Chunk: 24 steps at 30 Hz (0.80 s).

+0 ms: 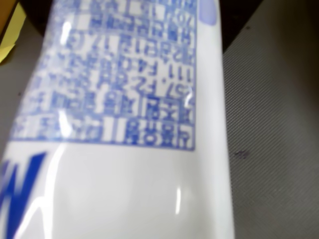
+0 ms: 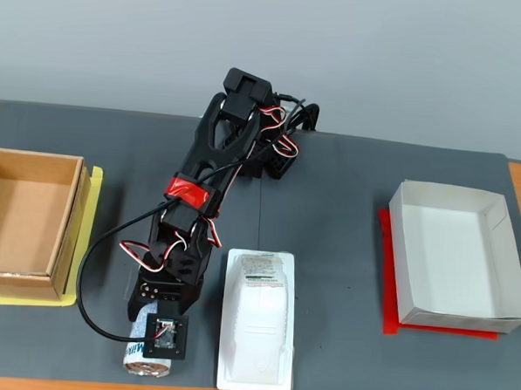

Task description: Pick the can and put it in the brown box

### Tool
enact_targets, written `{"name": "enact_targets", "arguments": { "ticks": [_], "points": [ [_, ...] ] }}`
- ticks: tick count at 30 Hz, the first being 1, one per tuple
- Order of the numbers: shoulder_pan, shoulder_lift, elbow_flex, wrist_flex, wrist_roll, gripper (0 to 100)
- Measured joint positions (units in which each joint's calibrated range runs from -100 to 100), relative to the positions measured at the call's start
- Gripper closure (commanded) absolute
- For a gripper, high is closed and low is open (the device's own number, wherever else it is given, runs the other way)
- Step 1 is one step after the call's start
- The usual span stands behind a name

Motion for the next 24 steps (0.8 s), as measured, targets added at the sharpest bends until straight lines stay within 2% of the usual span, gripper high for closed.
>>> {"name": "enact_targets", "arguments": {
  "ticks": [6,13,18,24],
  "points": [
    [-0.3,-3.6,0.1,0.2,0.0,98],
    [0.7,-15.4,0.1,0.2,1.0,98],
    [2.8,-23.1,0.1,1.3,6.5,98],
    [9.8,-27.6,-0.5,1.3,13.3,98]
  ]
}}
